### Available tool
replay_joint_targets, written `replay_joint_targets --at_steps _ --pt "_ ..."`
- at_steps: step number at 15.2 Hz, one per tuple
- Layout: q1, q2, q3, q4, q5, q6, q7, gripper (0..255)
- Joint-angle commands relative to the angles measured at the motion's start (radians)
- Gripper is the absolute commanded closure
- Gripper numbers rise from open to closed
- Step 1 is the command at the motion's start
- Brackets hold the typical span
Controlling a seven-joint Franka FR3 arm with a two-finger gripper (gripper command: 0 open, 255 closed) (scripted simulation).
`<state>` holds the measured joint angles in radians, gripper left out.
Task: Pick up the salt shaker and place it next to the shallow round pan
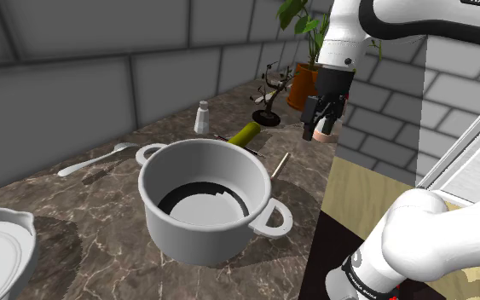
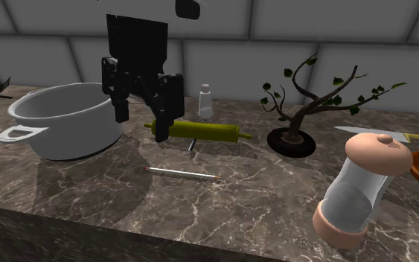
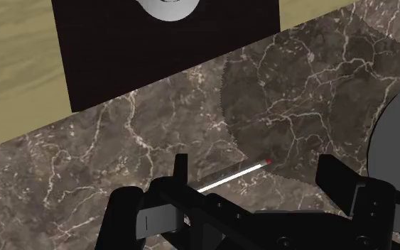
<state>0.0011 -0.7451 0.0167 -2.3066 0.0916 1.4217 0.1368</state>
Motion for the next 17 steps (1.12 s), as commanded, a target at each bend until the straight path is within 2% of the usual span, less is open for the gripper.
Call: replay_joint_targets --at_steps 1,9,17 --pt "0.0 0.0 0.0 0.0 0.0 0.0 0.0 0" --pt "0.0 0.271 0.043 0.153 0.018 0.17 0.053 0" --pt "0.0 0.55 0.074 0.384 0.007 0.268 0.112 0"
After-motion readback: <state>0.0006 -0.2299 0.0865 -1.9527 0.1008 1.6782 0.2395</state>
